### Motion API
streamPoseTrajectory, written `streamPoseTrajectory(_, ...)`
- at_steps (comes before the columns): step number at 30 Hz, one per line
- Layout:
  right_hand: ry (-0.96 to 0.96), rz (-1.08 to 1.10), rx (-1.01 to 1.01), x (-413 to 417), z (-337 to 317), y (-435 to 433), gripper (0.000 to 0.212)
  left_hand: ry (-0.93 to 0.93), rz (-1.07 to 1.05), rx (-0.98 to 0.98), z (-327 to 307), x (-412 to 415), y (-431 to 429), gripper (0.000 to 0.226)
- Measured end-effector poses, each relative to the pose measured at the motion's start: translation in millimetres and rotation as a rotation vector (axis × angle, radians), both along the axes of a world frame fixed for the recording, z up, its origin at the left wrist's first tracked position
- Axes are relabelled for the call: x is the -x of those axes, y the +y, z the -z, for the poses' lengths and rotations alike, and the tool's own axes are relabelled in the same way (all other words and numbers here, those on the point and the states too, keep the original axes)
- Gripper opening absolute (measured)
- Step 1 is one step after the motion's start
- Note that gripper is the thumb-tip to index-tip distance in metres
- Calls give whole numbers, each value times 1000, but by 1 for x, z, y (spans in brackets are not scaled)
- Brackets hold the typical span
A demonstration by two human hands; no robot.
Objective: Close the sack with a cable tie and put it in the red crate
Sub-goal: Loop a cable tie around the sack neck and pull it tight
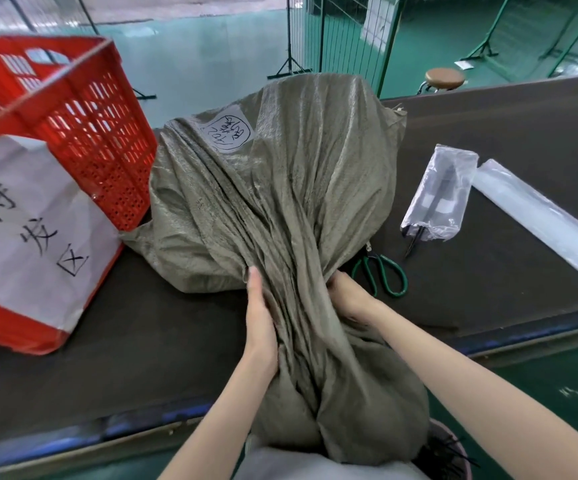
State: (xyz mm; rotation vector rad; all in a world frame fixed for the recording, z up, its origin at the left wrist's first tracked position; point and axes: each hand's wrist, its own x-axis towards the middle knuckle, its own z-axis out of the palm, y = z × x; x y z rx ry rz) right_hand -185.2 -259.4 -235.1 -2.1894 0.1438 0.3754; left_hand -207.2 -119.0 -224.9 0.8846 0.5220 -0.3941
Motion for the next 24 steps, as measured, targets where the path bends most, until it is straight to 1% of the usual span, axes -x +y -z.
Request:
streamPoseTrajectory(1,9,10,-19,1,-2,3,43,41,-89,30,0,4,2,64)
streamPoseTrajectory(2,23,6,-39,2,-2,6,45,87,-167,7,-1,8,4,61)
streamPoseTrajectory(4,40,-6,-77,3,0,10,48,169,-270,-85,2,13,10,50)
streamPoseTrajectory(5,49,-11,-90,4,0,12,48,201,-282,-143,2,15,11,42)
streamPoseTrajectory(8,115,-27,-104,8,3,14,52,201,-179,-266,14,18,16,29)
streamPoseTrajectory(11,183,22,-100,10,8,13,43,165,-80,-321,13,21,12,23)
streamPoseTrajectory(13,168,16,-62,12,5,13,41,140,-71,-297,6,22,7,19)
streamPoseTrajectory(16,116,10,-193,13,3,10,52,125,-105,-288,4,24,4,21)
streamPoseTrajectory(18,97,-18,-240,14,-1,4,53,113,-156,-314,5,24,9,21)
streamPoseTrajectory(19,84,-37,-238,14,-2,-2,51,95,-184,-333,6,23,13,22)
streamPoseTrajectory(21,20,-82,-154,13,-5,-13,45,43,-238,-358,9,19,23,28)
streamPoseTrajectory(22,-13,-104,-99,12,-5,-20,39,24,-269,-355,10,17,30,29)
streamPoseTrajectory(24,-35,-118,29,9,-3,-37,19,0,-342,-320,12,10,43,28)
